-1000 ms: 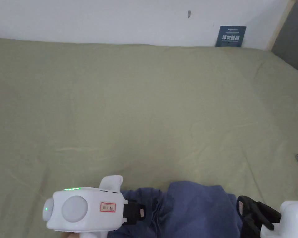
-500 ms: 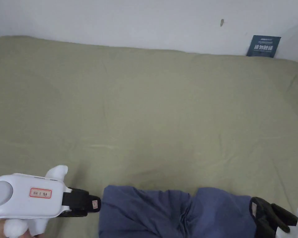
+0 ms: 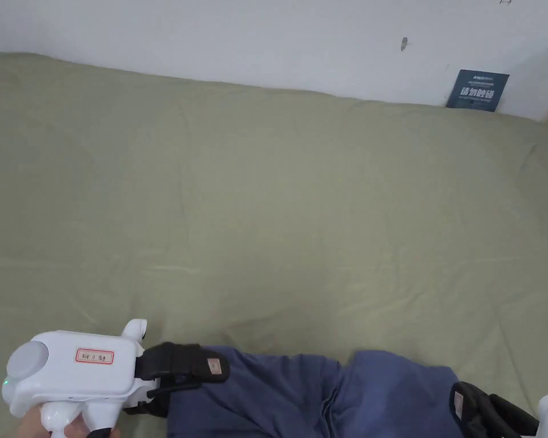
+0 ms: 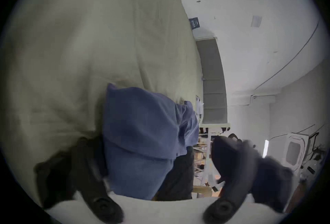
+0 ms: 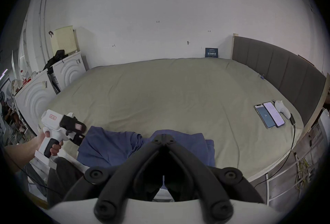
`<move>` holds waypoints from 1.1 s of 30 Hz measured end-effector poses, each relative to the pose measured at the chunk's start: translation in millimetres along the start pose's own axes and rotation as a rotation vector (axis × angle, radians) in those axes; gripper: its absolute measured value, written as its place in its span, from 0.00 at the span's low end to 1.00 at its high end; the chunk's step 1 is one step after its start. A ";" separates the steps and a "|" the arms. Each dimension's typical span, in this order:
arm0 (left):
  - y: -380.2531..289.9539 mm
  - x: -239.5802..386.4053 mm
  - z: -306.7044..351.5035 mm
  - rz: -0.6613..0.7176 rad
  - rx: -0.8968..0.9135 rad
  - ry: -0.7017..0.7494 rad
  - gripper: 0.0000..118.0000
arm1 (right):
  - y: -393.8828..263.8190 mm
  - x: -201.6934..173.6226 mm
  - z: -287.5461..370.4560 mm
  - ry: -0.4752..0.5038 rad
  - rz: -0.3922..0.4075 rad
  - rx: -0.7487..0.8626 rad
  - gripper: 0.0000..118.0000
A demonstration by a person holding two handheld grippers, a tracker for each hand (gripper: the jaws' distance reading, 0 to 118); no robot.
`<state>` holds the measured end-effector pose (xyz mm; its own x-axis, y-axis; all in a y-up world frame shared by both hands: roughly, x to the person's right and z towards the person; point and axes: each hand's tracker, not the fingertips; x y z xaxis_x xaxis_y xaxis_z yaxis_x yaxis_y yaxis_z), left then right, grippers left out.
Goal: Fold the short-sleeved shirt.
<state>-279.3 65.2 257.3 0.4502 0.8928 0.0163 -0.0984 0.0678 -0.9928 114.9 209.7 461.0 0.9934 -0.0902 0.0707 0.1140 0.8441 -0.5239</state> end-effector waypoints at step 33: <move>-54.3 202.0 -43.1 -0.462 0.083 0.635 0.11 | 13.1 33.7 38.3 0.010 -0.050 0.145 0.00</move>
<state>-144.7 222.7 309.4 0.8797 0.3432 0.3291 0.1669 0.4253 -0.8895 149.4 237.9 489.0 0.9867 -0.1387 0.0847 0.1610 0.9059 -0.3918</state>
